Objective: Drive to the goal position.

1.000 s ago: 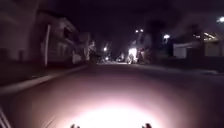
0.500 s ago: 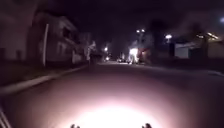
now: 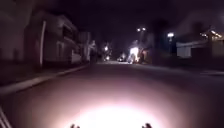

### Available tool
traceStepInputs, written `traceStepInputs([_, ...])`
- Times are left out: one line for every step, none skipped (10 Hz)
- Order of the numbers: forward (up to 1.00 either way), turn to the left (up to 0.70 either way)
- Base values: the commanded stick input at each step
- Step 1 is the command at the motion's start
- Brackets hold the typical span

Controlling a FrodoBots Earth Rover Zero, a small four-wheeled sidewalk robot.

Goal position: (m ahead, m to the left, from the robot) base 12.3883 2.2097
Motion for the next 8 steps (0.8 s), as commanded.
traceStepInputs([0.7, 0.0])
traceStepInputs([0.7, 0.0])
traceStepInputs([0.7, 0.0])
traceStepInputs([0.7, 0.0])
traceStepInputs([0.7, 0.0])
traceStepInputs([0.7, 0.0])
traceStepInputs([0.7, 0.0])
traceStepInputs([0.7, 0.0])
